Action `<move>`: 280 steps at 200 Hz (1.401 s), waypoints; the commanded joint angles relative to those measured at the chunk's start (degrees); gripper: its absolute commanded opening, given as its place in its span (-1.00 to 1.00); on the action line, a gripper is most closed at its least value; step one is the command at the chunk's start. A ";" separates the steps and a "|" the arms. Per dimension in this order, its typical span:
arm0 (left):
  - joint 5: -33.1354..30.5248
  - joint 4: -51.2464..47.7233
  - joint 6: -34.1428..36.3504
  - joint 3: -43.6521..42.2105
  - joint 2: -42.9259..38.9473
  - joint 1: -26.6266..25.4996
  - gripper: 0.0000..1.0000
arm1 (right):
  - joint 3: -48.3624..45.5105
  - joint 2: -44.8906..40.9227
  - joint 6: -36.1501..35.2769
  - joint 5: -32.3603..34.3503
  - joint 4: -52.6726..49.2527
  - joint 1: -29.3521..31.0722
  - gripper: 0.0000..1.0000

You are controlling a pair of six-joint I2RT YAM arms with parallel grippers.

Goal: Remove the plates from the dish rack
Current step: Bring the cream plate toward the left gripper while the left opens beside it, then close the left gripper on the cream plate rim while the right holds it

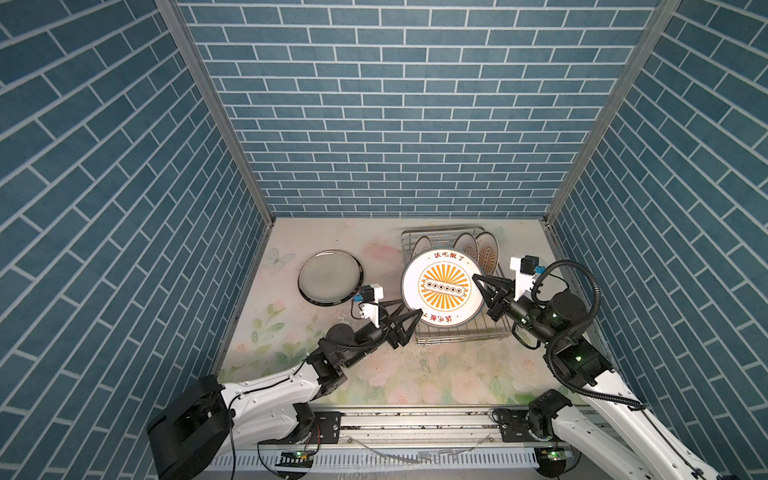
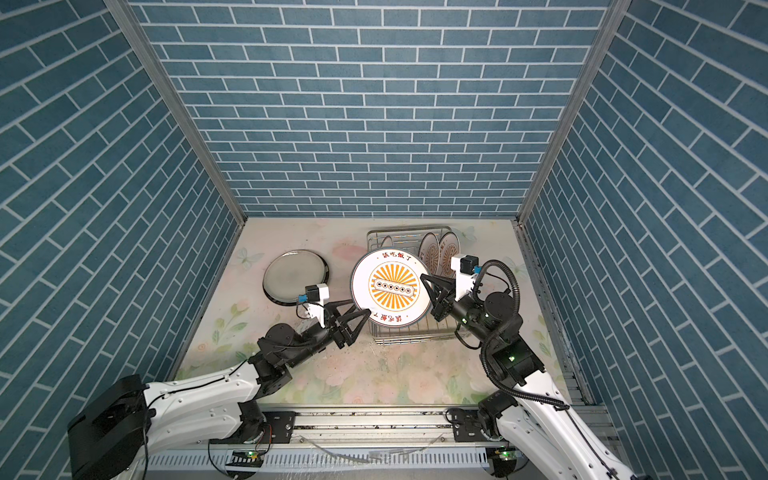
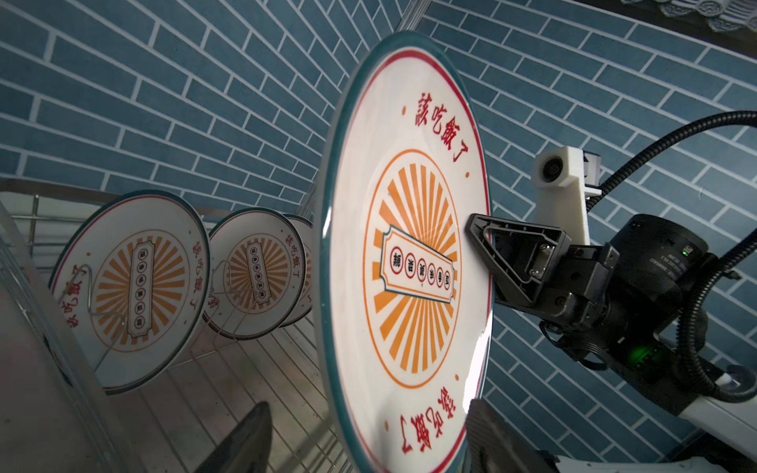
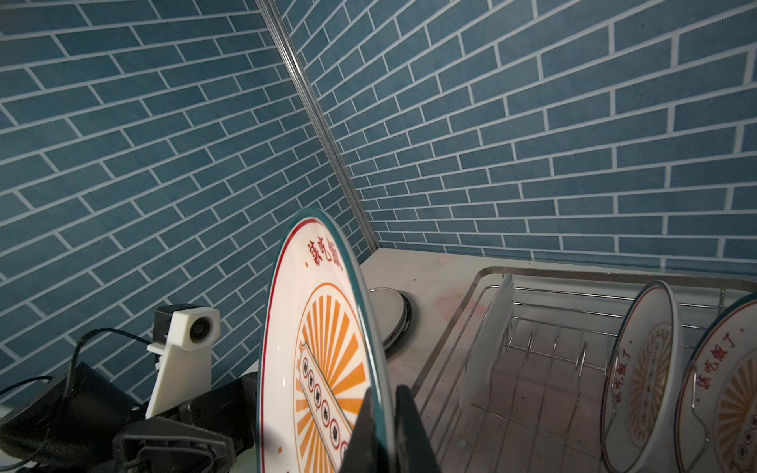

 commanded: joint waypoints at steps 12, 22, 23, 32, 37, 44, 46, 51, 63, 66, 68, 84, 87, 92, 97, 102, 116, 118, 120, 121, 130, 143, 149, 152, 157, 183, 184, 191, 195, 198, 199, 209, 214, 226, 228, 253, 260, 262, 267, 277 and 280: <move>-0.68 3.52 -1.57 0.98 1.22 -0.49 0.00 | -0.56 -0.60 2.93 -0.92 6.24 -0.20 -0.91; -0.81 3.48 -1.65 1.11 1.23 -0.49 -0.05 | -0.57 -0.52 2.77 -0.83 6.16 -0.22 -0.91; -0.79 3.46 -1.65 1.13 1.28 -0.49 -0.05 | -0.58 -0.54 2.71 -0.83 6.11 -0.20 -0.91; -0.79 3.35 -1.65 1.24 1.45 -0.57 -0.05 | -0.56 -0.41 2.67 -0.87 6.14 -0.26 -0.91; -0.80 3.43 -1.67 1.36 1.58 -0.62 -0.06 | -0.64 -0.38 2.73 -1.00 6.08 -0.24 -0.91; -0.77 3.60 -1.91 1.48 2.01 -0.66 -0.07 | -0.66 -0.46 2.66 -1.08 6.08 -0.23 -0.91; -0.84 3.64 -2.02 1.50 2.07 -0.66 -0.08 | -0.73 -0.49 2.72 -1.09 6.18 -0.19 -0.91; -0.80 3.94 -2.14 1.57 2.32 -0.66 -0.12 | -0.75 -0.48 2.74 -1.17 6.30 -0.19 -0.91; -0.49 4.48 -2.20 1.81 2.95 -0.66 -0.25 | -0.84 -0.62 2.48 -1.05 6.16 -0.26 -0.91; -0.43 4.51 -2.20 1.92 3.05 -0.69 -0.27 | -0.84 -0.65 2.31 -0.97 6.09 -0.24 -0.91; -0.42 4.51 -2.18 1.94 3.12 -0.63 -0.27 | -0.84 -0.65 2.19 -0.93 6.07 -0.22 -0.91; -0.60 4.41 -2.59 2.55 3.86 -0.72 -0.37 | -1.18 -0.97 2.04 -0.57 5.95 -0.19 -0.91; -0.52 4.42 -2.72 2.64 4.06 -0.72 -0.37 | -1.31 -1.00 1.96 -0.61 6.10 -0.18 -0.91; -0.51 4.42 -2.83 2.74 4.21 -0.68 -0.37 | -1.50 -1.03 1.91 -0.78 6.42 -0.27 -0.91; -0.50 4.42 -2.83 2.82 4.33 -0.73 -0.37 | -1.69 -1.07 1.90 -0.96 6.78 -0.19 -0.91; -0.58 4.44 -2.91 2.91 4.47 -0.71 -0.37 | -1.80 -1.04 1.90 -1.08 6.94 -0.28 -0.91; -1.52 4.69 -3.04 2.67 4.52 -0.70 -0.33 | -1.72 -0.69 1.91 -1.61 6.99 -0.24 -0.91; -1.61 4.79 -3.03 2.65 4.56 -0.74 -0.32 | -1.65 -0.66 1.94 -1.73 6.98 -0.24 -0.91; -1.75 4.78 -3.05 2.61 4.57 -0.75 -0.31 | -1.61 -0.58 1.92 -1.78 6.91 -0.26 -0.91; -1.83 4.77 -3.01 2.58 4.53 -0.75 -0.30 | -1.62 -0.61 1.94 -1.83 6.93 -0.17 -0.91; -2.45 4.89 -2.95 2.56 4.67 -0.74 -0.28 | -1.67 -0.35 1.90 -1.97 6.95 -0.21 -0.91; -2.95 5.16 -2.93 2.56 4.54 -0.75 -0.27 | -1.93 -0.29 2.03 -2.15 7.31 -0.18 -0.91; -3.41 5.27 -3.06 2.55 4.55 -0.75 -0.27 | -2.12 -0.22 2.01 -2.15 7.62 -0.17 -0.91; -3.67 5.34 -3.25 2.48 4.56 -0.75 -0.27 | -2.23 -0.22 2.03 -2.19 7.70 -0.23 -0.91; -3.95 5.38 -3.38 2.46 4.60 -0.75 -0.27 | -2.36 -0.28 2.01 -2.31 7.90 -0.20 -0.91; -4.05 3.82 -3.85 3.31 4.59 -0.75 -0.42 | -2.61 -0.33 1.91 -3.06 8.51 -0.13 -0.91; -3.99 3.81 -3.85 3.33 4.58 -0.75 -0.43 | -2.60 -0.27 1.93 -3.09 8.56 -0.16 -0.91; -3.64 3.95 -3.92 3.44 4.74 -0.75 -0.49 | -2.68 -0.16 1.93 -3.36 8.61 -0.20 -0.91; -3.52 4.21 -3.94 3.44 4.78 -0.75 -0.54 | -2.69 0.01 1.90 -3.46 8.64 -0.20 -0.91; -3.43 4.37 -3.99 3.44 4.95 -0.75 -0.57 | -2.69 0.15 1.90 -3.53 8.67 -0.18 -0.91; -3.37 4.44 -4.05 3.44 4.94 -0.75 -0.58 | -2.69 0.19 1.88 -3.54 8.64 -0.18 -0.91; -3.04 4.56 -4.10 3.60 5.12 -0.74 -0.67 | -2.61 0.73 1.93 -3.82 8.79 -0.21 -0.91; -3.01 4.17 -4.08 3.77 5.10 -0.75 -0.69 | -2.64 0.97 1.95 -3.82 8.91 -0.17 -0.91; -2.99 2.75 -4.18 4.26 4.95 -0.71 -0.73 | -2.60 1.48 1.93 -3.81 9.21 -0.20 -0.91; -2.97 2.57 -4.13 4.30 5.04 -0.74 -0.74 | -2.60 1.51 1.94 -3.88 9.25 -0.23 -0.91; -2.98 3.26 -4.29 4.07 5.53 -0.75 -0.93 | -2.42 2.45 1.90 -3.90 9.58 -0.19 -0.90; -3.05 3.17 -4.29 4.13 5.54 -0.70 -0.99 | -2.34 2.76 1.88 -3.90 9.66 -0.19 -0.89; -3.05 3.13 -4.22 4.14 5.54 -0.69 -1.00 | -2.33 2.84 1.93 -3.90 9.67 -0.22 -0.89; -3.06 2.79 -4.31 4.29 5.53 -0.75 -1.00 | -2.36 2.96 1.94 -3.91 9.76 -0.23 -0.88; -3.05 2.49 -4.32 4.41 5.73 -0.75 -1.00 | -2.35 3.18 1.90 -3.91 9.78 -0.19 -0.87; -3.05 2.55 -4.36 4.41 5.80 -0.75 -1.00 | -2.35 3.25 1.92 -3.91 9.76 -0.18 -0.86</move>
